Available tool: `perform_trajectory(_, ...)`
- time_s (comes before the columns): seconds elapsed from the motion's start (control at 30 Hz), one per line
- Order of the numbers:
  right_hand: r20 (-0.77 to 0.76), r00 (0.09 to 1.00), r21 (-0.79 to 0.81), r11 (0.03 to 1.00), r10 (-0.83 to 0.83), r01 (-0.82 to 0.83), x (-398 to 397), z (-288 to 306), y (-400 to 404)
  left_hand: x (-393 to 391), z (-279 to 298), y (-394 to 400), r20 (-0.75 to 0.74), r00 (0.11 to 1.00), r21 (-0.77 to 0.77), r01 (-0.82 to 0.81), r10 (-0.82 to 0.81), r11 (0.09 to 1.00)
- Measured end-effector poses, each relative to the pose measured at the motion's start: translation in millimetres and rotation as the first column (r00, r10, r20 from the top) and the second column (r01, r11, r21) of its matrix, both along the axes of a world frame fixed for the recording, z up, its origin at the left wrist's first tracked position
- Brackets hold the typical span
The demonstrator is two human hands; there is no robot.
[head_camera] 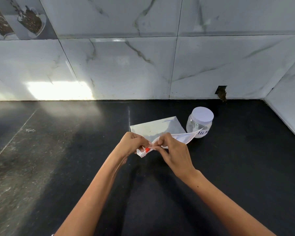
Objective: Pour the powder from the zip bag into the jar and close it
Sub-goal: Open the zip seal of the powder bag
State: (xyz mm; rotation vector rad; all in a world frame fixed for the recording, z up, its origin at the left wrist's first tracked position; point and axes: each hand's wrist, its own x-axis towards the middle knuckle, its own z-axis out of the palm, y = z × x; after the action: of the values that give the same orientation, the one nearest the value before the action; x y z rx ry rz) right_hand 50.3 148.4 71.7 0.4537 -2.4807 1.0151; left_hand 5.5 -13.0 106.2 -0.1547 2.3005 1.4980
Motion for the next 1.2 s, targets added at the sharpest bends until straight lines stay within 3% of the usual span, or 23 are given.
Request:
perform_trajectory(0.1, 0.048, 0.999, -0.055, 0.998, 0.006, -0.004, 5, -1, -1, 9, -6, 10, -0.11, 0.991, 0.006, -0.079, 0.079, 0.997)
perform_trajectory(0.23, 0.044, 0.999, -0.067, 0.998, 0.011, -0.008, 16, -8, -4, 21, -11, 16, -0.372, 0.921, -0.094, -0.16, 0.115, 0.983)
perform_trajectory(0.47, 0.072, 0.996, 0.008, 0.998, -0.06, 0.06, 27, -18, 8, 44, -22, 17, -0.682, 0.718, -0.354, -0.16, -0.138, 0.922)
perform_trajectory(0.7, -0.121, 0.991, 0.214, 0.973, -0.062, 0.087, 41, -24, 46, 62, -27, 15, -0.72, 0.64, -0.428, -0.106, -0.268, 0.898)
perform_trajectory(0.87, -0.247, 0.938, 0.269, 0.912, -0.244, 0.308, 35, -23, 69, 73, -30, 14, -0.59, 0.656, -0.618, 0.009, -0.471, 0.786)
perform_trajectory(1.03, -0.237, 0.915, 0.407, 0.821, -0.328, 0.4, 35, -27, 74, 86, -40, 26, -0.563, 0.725, -0.595, -0.023, -0.396, 0.803)
perform_trajectory(1.2, -0.188, 0.917, 0.419, 0.816, -0.351, 0.398, 45, -38, 71, 90, -43, 40, -0.584, 0.76, -0.518, -0.08, -0.284, 0.852)
